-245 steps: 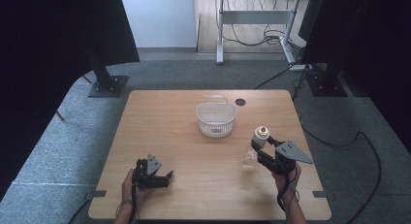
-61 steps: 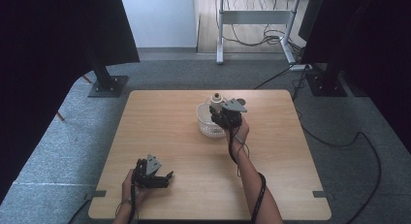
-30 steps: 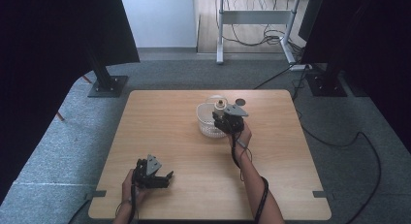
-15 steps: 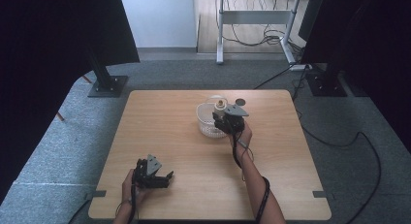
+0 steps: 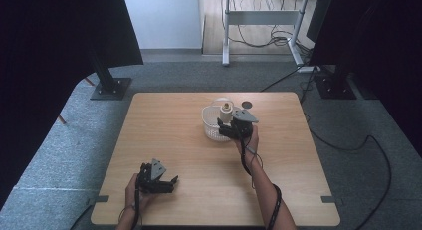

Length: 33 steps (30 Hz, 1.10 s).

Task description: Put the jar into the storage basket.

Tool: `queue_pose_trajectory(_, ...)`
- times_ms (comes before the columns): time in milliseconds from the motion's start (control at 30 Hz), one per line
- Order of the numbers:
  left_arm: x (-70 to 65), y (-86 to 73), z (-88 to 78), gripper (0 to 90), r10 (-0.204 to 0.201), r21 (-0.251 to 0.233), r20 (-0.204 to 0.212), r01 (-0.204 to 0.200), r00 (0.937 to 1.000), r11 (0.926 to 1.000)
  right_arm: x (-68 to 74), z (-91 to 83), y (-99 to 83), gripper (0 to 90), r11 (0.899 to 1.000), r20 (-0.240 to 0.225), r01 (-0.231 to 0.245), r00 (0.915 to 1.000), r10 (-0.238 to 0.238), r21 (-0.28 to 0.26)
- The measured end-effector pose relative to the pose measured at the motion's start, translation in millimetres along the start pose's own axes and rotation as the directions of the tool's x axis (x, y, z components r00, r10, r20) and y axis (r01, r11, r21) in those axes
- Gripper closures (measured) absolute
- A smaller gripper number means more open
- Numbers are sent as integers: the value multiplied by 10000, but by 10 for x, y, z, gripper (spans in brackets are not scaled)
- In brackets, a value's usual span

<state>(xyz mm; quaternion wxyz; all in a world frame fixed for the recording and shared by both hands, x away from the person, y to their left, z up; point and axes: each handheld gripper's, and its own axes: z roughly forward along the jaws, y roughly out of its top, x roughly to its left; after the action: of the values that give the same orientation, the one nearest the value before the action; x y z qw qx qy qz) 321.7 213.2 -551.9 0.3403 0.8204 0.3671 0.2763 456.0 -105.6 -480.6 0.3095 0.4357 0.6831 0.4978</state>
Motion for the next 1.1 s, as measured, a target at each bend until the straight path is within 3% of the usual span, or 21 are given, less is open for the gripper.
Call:
queue_pose_trajectory(233,-5,1,2,92,44,29,-36,-44,10000,10000,-8,-106,0,187,10000,-58,17,10000,-17,-55)
queue_pose_trajectory(600,-10,3,5,92,83,63,-87,-83,9999,9999,25,-343,-64,184,9991,-254,414,9988,-416,-98)
queue_pose_trajectory(1100,-5,7,14,92,55,89,-112,-54,9999,9999,-78,-739,-253,184,9980,-323,606,9976,-611,-168)
